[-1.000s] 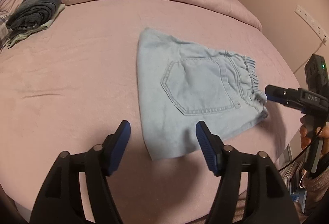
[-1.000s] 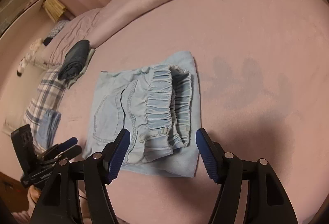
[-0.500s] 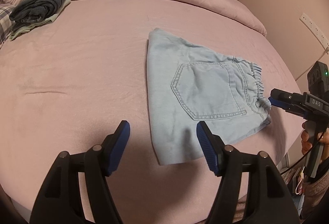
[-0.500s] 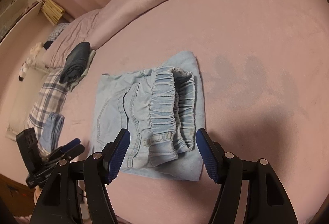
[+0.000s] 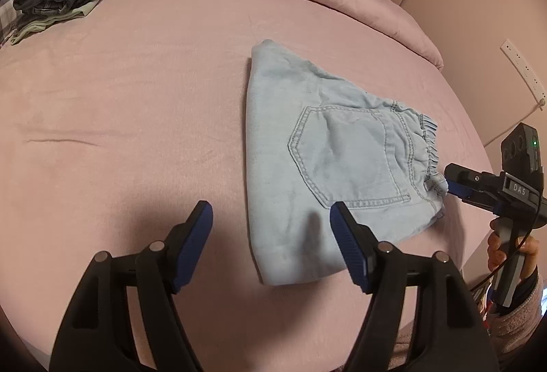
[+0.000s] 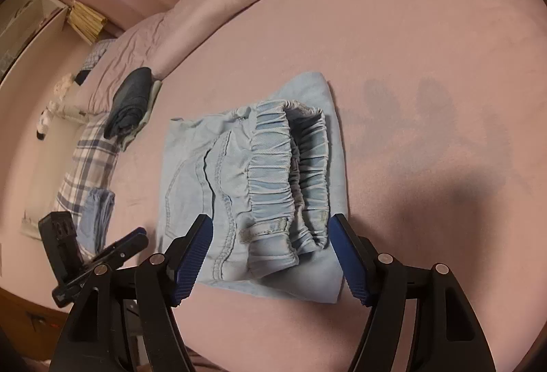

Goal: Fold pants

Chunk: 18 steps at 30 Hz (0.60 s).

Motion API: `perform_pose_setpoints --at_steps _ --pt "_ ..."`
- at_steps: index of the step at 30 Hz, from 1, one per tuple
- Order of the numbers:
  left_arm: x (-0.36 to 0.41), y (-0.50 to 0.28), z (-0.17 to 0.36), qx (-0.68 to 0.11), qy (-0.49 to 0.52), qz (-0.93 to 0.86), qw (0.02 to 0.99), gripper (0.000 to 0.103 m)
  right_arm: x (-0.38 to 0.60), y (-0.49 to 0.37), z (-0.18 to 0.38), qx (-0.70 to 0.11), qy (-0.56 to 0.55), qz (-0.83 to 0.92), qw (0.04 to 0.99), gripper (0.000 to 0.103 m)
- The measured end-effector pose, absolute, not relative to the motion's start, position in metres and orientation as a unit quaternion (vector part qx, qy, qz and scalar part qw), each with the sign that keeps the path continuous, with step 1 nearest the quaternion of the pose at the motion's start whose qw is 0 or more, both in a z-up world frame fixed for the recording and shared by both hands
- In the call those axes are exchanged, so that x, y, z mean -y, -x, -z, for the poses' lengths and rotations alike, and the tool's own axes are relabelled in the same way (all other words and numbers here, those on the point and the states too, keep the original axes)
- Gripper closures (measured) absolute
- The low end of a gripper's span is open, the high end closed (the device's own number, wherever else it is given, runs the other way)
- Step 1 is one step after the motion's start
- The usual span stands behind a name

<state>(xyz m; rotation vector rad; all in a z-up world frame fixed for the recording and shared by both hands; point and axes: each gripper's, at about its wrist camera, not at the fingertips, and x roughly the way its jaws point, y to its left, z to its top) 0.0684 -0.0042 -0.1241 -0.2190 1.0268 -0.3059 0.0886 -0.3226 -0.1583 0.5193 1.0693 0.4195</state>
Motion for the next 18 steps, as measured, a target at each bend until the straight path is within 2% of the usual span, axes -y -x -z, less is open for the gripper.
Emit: perform_pose_setpoints --at_steps 18 --pt "0.002 -0.088 0.135 -0.502 0.111 0.154 0.844 0.029 0.328 -0.104 0.164 -0.511 -0.244 -0.19 0.802 0.031"
